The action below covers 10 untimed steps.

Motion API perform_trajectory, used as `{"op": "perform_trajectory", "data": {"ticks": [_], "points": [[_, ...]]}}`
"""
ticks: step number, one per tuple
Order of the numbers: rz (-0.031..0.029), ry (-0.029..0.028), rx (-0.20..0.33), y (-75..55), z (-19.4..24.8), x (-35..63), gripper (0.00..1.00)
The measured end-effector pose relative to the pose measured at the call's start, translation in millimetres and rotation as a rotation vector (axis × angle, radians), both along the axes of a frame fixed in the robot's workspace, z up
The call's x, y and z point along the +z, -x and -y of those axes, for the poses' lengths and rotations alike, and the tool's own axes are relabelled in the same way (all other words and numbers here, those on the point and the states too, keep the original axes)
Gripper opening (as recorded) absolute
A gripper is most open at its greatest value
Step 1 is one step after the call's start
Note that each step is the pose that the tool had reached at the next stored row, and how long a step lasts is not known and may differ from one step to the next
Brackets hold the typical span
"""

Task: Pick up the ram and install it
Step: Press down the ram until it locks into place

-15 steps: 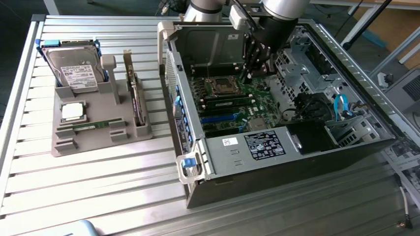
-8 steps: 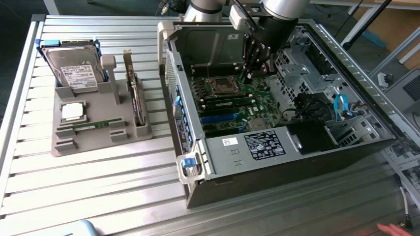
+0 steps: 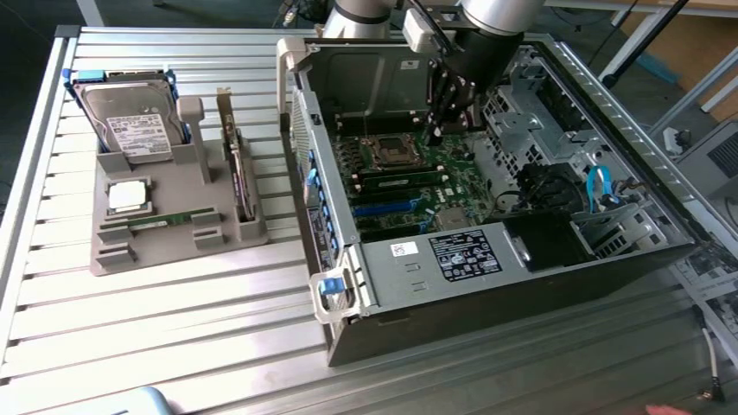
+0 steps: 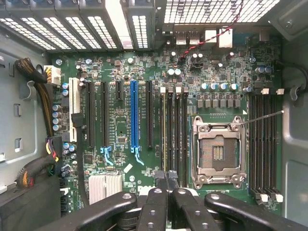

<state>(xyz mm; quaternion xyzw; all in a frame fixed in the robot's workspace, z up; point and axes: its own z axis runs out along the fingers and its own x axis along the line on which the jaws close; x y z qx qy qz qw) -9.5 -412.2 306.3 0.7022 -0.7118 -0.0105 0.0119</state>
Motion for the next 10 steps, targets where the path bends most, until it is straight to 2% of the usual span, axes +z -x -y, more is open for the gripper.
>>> {"op": "perform_trajectory", "data": {"ticks": [10], "points": [[0.0, 0.0, 0.0, 0.0, 0.0, 0.0, 0.11]]}}
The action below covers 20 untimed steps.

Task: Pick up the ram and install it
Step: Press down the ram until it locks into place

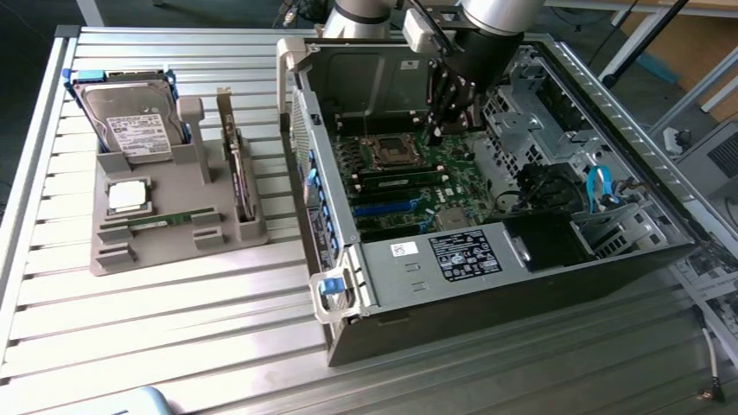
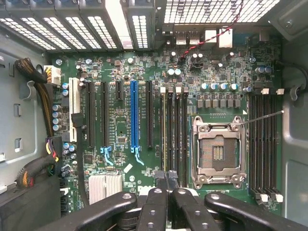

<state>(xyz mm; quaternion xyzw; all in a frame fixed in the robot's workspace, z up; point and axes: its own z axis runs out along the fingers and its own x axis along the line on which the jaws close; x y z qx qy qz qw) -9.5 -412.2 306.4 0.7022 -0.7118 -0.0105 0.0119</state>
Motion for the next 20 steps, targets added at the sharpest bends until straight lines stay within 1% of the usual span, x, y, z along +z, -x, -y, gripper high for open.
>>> {"op": "perform_trajectory", "data": {"ticks": [4, 20], "points": [[0.0, 0.0001, 0.0, -3.2, 0.0, 0.0, 0.11], [0.0, 0.0001, 0.0, -40.2, 0.0, 0.0, 0.11]]}}
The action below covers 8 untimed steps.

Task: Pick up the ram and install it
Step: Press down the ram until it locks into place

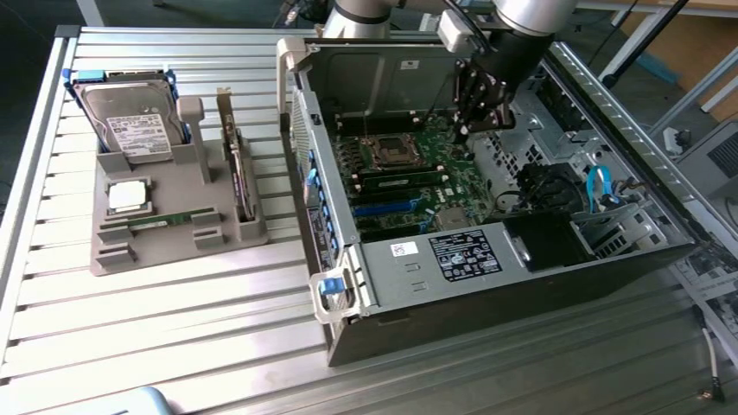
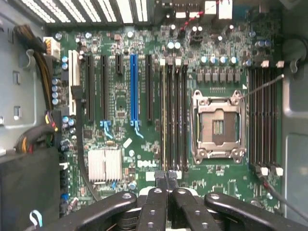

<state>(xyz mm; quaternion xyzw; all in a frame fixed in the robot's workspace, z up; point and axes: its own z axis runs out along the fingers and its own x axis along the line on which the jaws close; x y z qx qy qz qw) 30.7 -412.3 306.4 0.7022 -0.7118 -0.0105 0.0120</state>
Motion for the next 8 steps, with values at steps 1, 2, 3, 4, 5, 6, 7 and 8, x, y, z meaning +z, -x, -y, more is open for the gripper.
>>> {"op": "perform_trajectory", "data": {"ticks": [1, 2, 3, 4, 5, 6, 7, 8], "points": [[0.0, 0.0, 0.0, -1.8, 0.0, 0.0, 0.11], [0.0, 0.0, 0.0, -3.6, 0.0, 0.0, 0.11], [0.0, 0.0, 0.0, -5.4, 0.0, 0.0, 0.11], [0.0, -0.0001, 0.0, -6.8, 0.0, 0.0, 0.11], [0.0, 0.0, 0.0, -8.2, 0.0, 0.0, 0.11], [0.0, 0.0, 0.0, -9.4, 0.0, 0.0, 0.11], [0.0, -0.0001, 0.0, -10.4, 0.0, 0.0, 0.11], [0.0, 0.0, 0.0, -11.4, 0.0, 0.0, 0.11]]}}
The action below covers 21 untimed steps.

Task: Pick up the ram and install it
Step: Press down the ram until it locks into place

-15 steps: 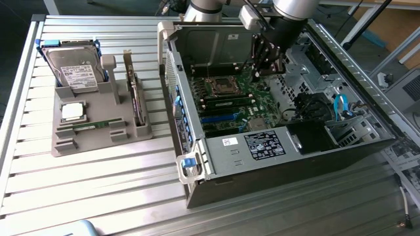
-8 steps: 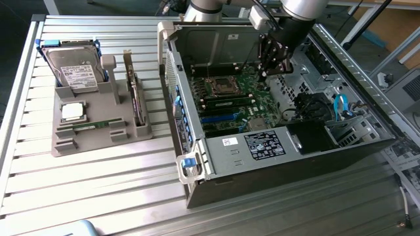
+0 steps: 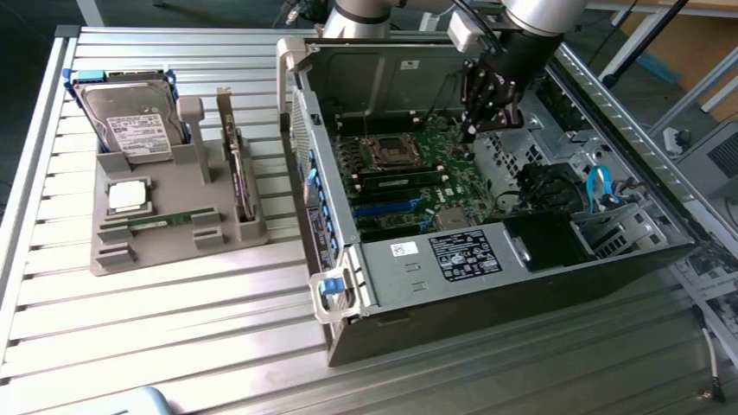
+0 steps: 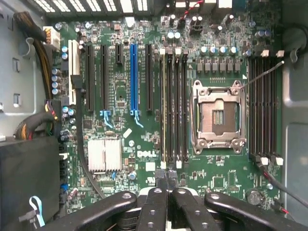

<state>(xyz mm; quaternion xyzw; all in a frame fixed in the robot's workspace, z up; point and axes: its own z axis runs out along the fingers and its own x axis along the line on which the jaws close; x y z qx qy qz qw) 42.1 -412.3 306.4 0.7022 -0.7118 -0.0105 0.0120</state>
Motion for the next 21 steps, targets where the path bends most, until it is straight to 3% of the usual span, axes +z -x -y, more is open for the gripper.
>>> {"op": "perform_trajectory", "data": {"ticks": [7, 21], "points": [[0.0, -0.0002, 0.0, -1.4, 0.1, -1.1, 0.11], [0.0, 0.0, 0.0, -1.4, 0.0, -19.4, 0.11]]}}
